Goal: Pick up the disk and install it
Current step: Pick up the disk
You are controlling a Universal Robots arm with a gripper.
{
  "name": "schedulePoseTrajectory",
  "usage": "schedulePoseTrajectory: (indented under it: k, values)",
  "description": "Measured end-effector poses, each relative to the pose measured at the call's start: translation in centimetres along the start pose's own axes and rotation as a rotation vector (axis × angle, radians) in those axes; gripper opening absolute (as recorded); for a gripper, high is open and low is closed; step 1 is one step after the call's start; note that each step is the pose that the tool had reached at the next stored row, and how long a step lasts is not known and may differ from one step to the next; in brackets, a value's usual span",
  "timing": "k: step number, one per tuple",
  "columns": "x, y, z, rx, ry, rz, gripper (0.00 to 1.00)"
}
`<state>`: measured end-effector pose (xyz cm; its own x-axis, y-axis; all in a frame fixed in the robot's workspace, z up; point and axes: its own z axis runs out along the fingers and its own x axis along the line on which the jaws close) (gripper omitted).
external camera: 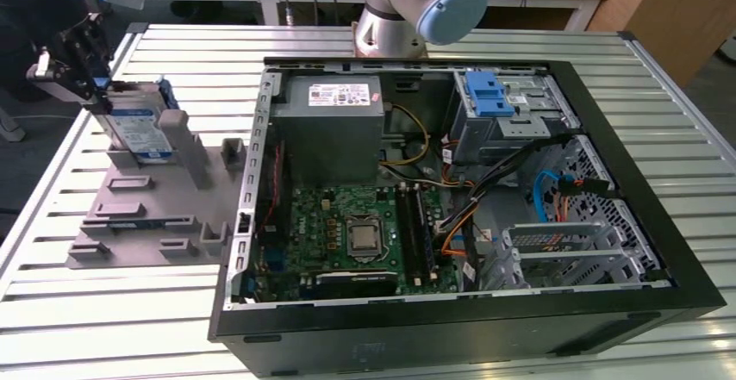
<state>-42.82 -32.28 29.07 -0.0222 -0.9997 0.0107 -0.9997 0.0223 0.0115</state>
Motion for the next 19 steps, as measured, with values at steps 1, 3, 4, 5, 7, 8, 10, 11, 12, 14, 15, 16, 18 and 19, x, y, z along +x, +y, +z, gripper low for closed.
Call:
schedulePoseTrajectory:
  k: [1, 3, 4, 5, 7, 8, 10, 11, 12, 14, 15, 16, 18, 19]
  values:
    - [0.00, 0.00, 0.00, 0.0000, 0.0001, 0.000, 0.36]
    - [0.00, 0.00, -0.05, -0.0002, 0.0001, 0.000, 0.36]
    - [0.00, 0.00, -0.16, -0.0003, 0.0002, 0.000, 0.36]
    - [0.00, 0.00, -0.26, 0.0001, 0.0000, 0.000, 0.36]
    - [0.01, 0.01, -0.57, 0.0000, 0.0001, 0.000, 0.36]
    - [0.01, 0.01, -0.76, 0.0000, 0.0001, 0.000, 0.36]
    - [0.01, 0.01, -1.16, 0.0001, 0.0000, 0.000, 0.36]
    - [0.02, 0.02, -1.35, 0.0001, 0.0001, 0.000, 0.36]
    - [0.02, 0.02, -1.54, 0.0001, 0.0000, 0.000, 0.36]
    - [0.02, 0.02, -1.84, 0.0000, 0.0001, 0.000, 0.36]
    - [0.02, 0.02, -1.94, 0.0000, 0.0001, 0.000, 0.36]
    - [0.02, 0.03, -2.07, 0.0001, 0.0000, 0.000, 0.36]
    - [0.03, 0.03, -2.39, -0.0002, -0.0007, 0.000, 0.36]
    - [0.03, 0.03, -2.57, -0.0006, -0.0010, 0.000, 0.36]
